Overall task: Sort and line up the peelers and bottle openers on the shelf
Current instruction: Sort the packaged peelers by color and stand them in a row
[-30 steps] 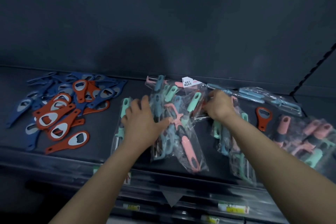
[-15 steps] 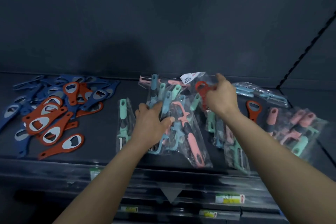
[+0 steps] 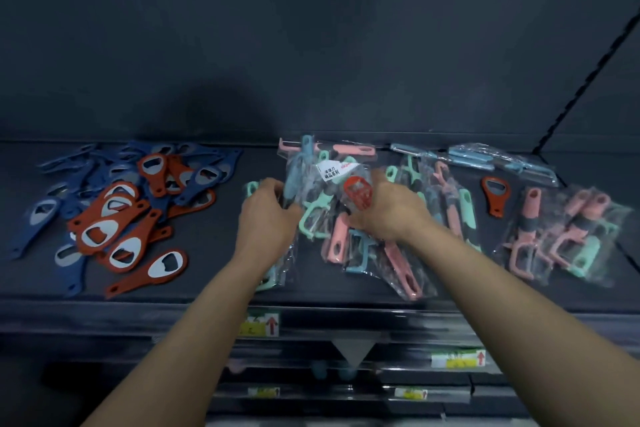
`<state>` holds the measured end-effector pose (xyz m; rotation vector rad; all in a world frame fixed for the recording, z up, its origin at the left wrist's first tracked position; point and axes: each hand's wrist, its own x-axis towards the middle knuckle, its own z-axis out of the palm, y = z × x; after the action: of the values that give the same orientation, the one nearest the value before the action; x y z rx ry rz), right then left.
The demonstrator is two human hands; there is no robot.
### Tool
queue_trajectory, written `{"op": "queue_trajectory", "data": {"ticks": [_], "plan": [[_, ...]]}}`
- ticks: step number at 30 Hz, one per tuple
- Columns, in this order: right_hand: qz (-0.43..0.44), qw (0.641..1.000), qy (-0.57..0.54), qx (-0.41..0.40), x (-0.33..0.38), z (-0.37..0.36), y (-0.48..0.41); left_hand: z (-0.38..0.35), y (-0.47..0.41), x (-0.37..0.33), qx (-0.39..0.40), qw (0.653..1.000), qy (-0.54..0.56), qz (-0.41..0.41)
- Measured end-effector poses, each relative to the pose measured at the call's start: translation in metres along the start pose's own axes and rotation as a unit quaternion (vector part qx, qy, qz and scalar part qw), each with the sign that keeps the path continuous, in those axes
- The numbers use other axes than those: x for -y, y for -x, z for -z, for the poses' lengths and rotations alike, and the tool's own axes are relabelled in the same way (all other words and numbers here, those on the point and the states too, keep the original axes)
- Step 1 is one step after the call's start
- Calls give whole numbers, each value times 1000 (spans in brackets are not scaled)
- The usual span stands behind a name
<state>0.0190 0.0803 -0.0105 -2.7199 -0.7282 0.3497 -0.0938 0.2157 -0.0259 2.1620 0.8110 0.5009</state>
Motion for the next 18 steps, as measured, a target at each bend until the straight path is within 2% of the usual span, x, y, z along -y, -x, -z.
{"op": "queue_trajectory", "data": {"ticks": [6, 9, 14, 18], "plan": [[-61, 996, -50, -44, -20, 7, 0, -3, 5, -4, -29, 999, 11, -39], [-76, 995, -51, -42, -29, 13, -2, -14, 6, -20, 10, 998, 7, -60], [-82, 989, -113, -39, -44, 19, -3, -39, 11, -41, 31, 992, -95, -74], [-75, 978, -180, -68, -62, 35, -5, -48, 8, -44, 27, 984, -168, -43]]}}
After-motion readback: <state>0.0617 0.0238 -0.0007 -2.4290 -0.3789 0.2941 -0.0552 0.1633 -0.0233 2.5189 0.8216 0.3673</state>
